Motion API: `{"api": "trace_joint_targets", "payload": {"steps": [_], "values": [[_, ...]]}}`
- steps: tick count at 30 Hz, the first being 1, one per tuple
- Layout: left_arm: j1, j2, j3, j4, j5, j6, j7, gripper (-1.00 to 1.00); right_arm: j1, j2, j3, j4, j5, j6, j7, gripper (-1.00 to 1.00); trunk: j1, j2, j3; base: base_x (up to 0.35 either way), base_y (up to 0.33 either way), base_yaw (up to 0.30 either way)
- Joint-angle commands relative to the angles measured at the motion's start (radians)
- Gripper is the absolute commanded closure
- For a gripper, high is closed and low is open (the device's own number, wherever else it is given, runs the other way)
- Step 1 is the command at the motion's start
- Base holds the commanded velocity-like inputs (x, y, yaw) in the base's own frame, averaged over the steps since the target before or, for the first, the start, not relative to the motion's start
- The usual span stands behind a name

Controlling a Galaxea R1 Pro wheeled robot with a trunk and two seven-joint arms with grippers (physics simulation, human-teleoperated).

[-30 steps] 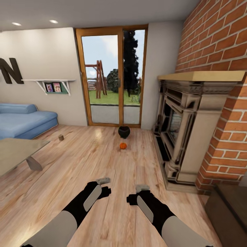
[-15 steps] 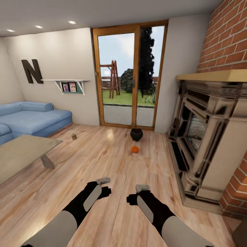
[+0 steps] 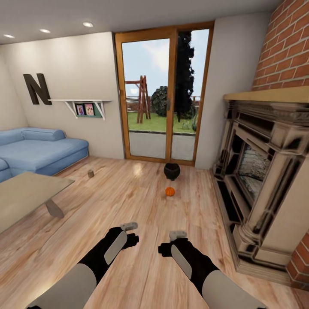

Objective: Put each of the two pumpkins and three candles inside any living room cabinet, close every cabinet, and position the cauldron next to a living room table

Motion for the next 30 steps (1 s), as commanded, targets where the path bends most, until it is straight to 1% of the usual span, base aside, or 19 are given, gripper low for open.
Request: {"api": "trace_joint_targets", "payload": {"steps": [1,9,26,28,30], "values": [[-0.001,0.000,-0.004,-0.001,0.010,0.001,0.010,-1.00,-0.001,0.000,0.006,-0.001,-0.011,0.003,-0.009,-1.00,0.000,-0.001,-0.001,0.291,0.000,0.000],[-0.001,0.002,-0.004,-0.001,0.010,0.001,0.010,-1.00,-0.001,0.000,0.006,-0.001,-0.011,0.005,-0.009,-1.00,0.000,-0.001,-0.001,0.278,0.051,0.000],[-0.001,0.013,-0.002,0.002,0.010,0.002,0.008,-1.00,-0.001,-0.003,0.004,0.000,-0.011,0.003,-0.009,-1.00,0.000,-0.001,-0.001,0.217,0.227,0.000],[-0.001,0.016,-0.001,0.001,0.009,0.002,0.008,-1.00,-0.001,-0.002,0.005,0.000,-0.011,0.002,-0.009,-1.00,0.000,-0.001,-0.001,0.237,0.212,0.000],[-0.001,0.028,-0.001,0.001,0.010,0.003,0.008,-1.00,-0.001,-0.003,0.005,0.000,-0.011,0.002,-0.009,-1.00,0.000,-0.001,-0.001,0.226,0.147,0.000]]}}
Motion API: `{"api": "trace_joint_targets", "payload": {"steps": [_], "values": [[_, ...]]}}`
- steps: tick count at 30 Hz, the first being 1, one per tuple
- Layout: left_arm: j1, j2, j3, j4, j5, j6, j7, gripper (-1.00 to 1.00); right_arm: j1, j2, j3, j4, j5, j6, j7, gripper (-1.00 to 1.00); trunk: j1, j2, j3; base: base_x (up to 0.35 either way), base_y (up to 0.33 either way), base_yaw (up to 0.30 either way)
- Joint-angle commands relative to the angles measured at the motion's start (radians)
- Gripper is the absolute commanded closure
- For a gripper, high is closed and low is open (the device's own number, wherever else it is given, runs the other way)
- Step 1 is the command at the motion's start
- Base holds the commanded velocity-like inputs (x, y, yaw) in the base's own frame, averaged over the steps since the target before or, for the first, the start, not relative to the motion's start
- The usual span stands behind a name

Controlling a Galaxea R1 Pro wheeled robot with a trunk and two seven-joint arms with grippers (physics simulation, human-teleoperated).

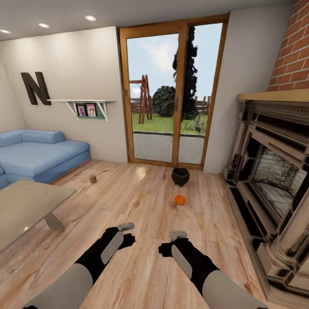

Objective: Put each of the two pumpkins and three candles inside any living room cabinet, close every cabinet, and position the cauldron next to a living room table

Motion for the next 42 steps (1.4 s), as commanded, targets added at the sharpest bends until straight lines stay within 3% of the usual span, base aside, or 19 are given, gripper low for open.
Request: {"api": "trace_joint_targets", "payload": {"steps": [1,4,7,10,42], "values": [[-0.001,0.015,-0.004,-0.001,0.013,0.001,0.010,-1.00,-0.001,-0.001,0.005,-0.001,-0.011,0.002,-0.010,-1.00,0.000,-0.001,-0.001,0.212,0.060,0.000],[-0.001,0.031,0.017,-0.002,0.020,0.001,0.009,-1.00,-0.001,-0.002,0.004,-0.001,-0.010,0.002,-0.010,-1.00,0.000,-0.001,-0.001,0.128,0.026,0.000],[-0.001,0.036,0.062,-0.005,0.029,0.003,0.010,-1.00,-0.001,-0.003,0.003,-0.001,-0.010,0.002,-0.010,-1.00,0.000,-0.001,-0.001,0.034,0.007,0.000],[-0.001,0.038,0.082,-0.006,0.031,0.013,0.010,-1.00,-0.001,-0.002,0.002,-0.001,-0.010,0.001,-0.010,-1.00,-0.011,0.020,0.008,0.008,0.002,0.000],[-0.001,0.035,0.088,-0.005,0.032,0.020,0.011,-1.00,-0.001,-0.001,0.001,-0.001,-0.011,0.000,-0.010,-1.00,-0.134,0.244,0.109,0.000,0.000,0.000]]}}
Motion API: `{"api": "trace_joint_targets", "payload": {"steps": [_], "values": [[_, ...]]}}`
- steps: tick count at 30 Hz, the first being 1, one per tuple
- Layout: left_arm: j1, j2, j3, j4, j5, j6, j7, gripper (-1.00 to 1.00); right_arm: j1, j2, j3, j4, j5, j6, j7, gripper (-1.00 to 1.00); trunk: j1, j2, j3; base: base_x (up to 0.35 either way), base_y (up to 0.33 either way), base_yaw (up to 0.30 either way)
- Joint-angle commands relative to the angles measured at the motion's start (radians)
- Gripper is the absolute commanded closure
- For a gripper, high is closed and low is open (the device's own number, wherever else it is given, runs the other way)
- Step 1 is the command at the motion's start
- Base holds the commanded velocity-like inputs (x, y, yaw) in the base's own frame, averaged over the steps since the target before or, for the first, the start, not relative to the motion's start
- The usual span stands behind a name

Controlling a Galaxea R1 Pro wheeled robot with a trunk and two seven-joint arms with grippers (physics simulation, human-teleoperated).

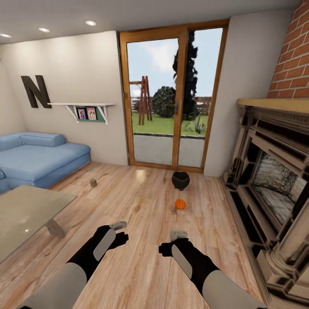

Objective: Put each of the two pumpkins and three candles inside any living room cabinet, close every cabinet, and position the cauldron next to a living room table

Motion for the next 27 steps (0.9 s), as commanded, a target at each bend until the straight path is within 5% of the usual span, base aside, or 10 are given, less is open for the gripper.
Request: {"api": "trace_joint_targets", "payload": {"steps": [1,18,27], "values": [[-0.001,0.000,-0.004,-0.001,0.011,0.001,0.010,-1.00,-0.001,-0.001,0.006,-0.001,-0.011,0.003,-0.009,-1.00,-0.004,0.007,0.002,0.000,0.000,0.000],[-0.001,-0.002,-0.005,-0.001,0.012,0.001,0.010,-1.00,-0.001,-0.001,0.006,-0.001,-0.011,0.002,-0.009,-1.00,-0.069,0.126,0.055,0.000,0.000,0.191],[-0.001,-0.003,-0.006,-0.003,0.011,0.001,0.010,-1.00,-0.001,-0.001,0.006,-0.001,-0.011,0.002,-0.009,-1.00,-0.069,0.126,0.055,0.030,0.000,0.272]]}}
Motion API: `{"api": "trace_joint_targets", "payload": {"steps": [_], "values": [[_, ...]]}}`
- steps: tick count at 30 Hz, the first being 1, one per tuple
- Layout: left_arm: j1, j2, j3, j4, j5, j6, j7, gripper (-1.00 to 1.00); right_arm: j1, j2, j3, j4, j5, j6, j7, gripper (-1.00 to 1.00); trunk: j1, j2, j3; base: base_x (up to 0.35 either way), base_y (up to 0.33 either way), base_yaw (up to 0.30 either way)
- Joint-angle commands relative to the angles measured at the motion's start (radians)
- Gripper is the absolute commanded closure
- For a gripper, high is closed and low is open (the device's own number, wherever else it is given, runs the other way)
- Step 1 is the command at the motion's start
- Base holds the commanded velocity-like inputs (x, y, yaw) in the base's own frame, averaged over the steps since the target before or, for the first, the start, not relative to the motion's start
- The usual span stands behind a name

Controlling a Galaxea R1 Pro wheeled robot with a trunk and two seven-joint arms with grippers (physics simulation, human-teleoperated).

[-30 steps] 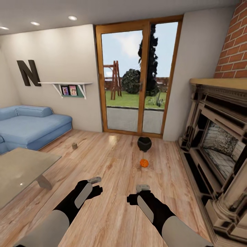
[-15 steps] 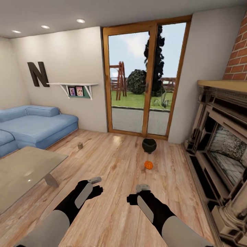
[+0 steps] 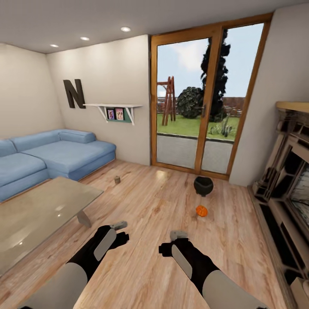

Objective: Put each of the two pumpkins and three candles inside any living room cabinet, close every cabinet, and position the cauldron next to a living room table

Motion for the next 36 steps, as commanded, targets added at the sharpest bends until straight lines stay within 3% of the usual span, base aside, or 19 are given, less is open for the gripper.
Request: {"api": "trace_joint_targets", "payload": {"steps": [1,11,36], "values": [[-0.001,0.001,-0.004,-0.001,0.010,0.000,0.010,-1.00,-0.001,-0.001,0.006,-0.002,-0.011,0.003,-0.009,-1.00,0.000,-0.001,-0.001,0.210,0.000,0.272],[-0.001,0.001,-0.004,-0.001,0.012,0.000,0.010,-1.00,-0.001,-0.001,0.006,-0.002,-0.011,0.001,-0.009,-1.00,0.000,-0.001,-0.001,0.314,0.000,0.227],[-0.001,0.001,-0.005,-0.001,0.011,0.000,0.010,-1.00,-0.001,-0.001,0.006,-0.002,-0.011,0.001,-0.009,-1.00,0.000,-0.001,-0.001,0.341,0.000,0.004]]}}
